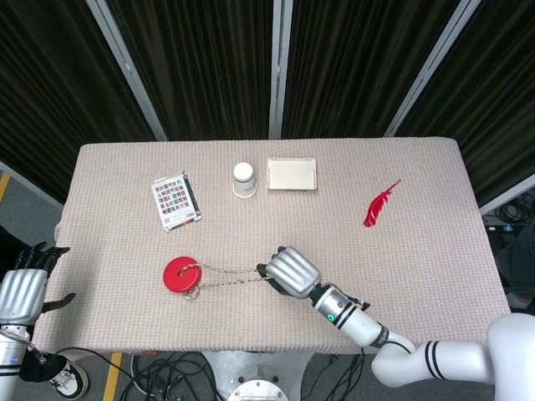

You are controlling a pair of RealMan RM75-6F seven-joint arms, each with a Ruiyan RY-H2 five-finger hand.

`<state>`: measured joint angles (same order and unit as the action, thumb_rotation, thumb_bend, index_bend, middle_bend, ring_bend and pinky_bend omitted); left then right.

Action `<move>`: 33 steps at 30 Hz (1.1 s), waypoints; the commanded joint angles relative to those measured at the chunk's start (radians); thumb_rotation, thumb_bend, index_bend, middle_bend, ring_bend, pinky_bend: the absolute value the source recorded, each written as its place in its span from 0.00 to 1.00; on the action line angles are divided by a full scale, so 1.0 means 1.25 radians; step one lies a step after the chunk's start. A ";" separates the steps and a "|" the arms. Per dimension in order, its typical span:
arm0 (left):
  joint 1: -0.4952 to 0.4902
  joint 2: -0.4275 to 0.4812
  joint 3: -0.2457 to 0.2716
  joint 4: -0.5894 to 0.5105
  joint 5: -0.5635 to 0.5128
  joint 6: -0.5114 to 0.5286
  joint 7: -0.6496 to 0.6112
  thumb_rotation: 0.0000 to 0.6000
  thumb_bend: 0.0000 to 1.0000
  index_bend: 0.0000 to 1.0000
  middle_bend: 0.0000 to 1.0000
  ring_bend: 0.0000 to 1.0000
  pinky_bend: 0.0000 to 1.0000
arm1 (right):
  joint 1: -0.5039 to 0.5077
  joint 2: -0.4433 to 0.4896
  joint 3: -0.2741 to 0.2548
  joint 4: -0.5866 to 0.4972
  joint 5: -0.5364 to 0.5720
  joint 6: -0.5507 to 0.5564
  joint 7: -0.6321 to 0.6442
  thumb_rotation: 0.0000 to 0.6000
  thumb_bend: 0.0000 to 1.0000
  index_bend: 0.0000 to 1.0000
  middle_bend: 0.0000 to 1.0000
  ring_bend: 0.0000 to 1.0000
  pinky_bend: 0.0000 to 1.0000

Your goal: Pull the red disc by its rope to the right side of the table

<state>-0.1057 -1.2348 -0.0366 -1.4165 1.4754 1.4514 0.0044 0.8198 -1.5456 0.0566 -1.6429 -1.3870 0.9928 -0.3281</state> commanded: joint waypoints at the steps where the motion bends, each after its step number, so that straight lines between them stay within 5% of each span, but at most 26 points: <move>1: 0.000 0.000 0.000 0.000 -0.001 -0.001 0.000 1.00 0.00 0.20 0.22 0.10 0.15 | -0.040 0.056 -0.030 -0.029 -0.024 0.036 0.011 1.00 0.52 0.97 0.93 0.64 0.52; 9: -0.002 -0.004 0.001 -0.001 0.002 -0.002 0.004 1.00 0.00 0.20 0.22 0.10 0.15 | -0.170 0.209 -0.096 -0.053 -0.046 0.157 0.078 1.00 0.55 0.99 0.94 0.65 0.52; 16: -0.005 -0.003 0.001 -0.009 0.005 -0.003 0.015 1.00 0.00 0.20 0.22 0.10 0.15 | -0.296 0.296 -0.120 0.022 -0.002 0.247 0.210 1.00 0.55 1.00 0.94 0.65 0.52; 24: -0.010 -0.008 0.003 -0.019 0.003 -0.013 0.034 1.00 0.00 0.20 0.22 0.10 0.15 | -0.376 0.293 -0.027 0.197 0.173 0.240 0.372 1.00 0.56 1.00 0.95 0.65 0.52; 33: -0.012 -0.010 0.003 -0.023 0.001 -0.018 0.041 1.00 0.00 0.20 0.22 0.10 0.15 | -0.398 0.277 0.066 0.295 0.264 0.209 0.411 1.00 0.56 1.00 0.95 0.65 0.52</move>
<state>-0.1206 -1.2472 -0.0322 -1.4449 1.4763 1.4283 0.0562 0.3295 -1.1961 0.1266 -1.2838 -1.0654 1.2605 0.1805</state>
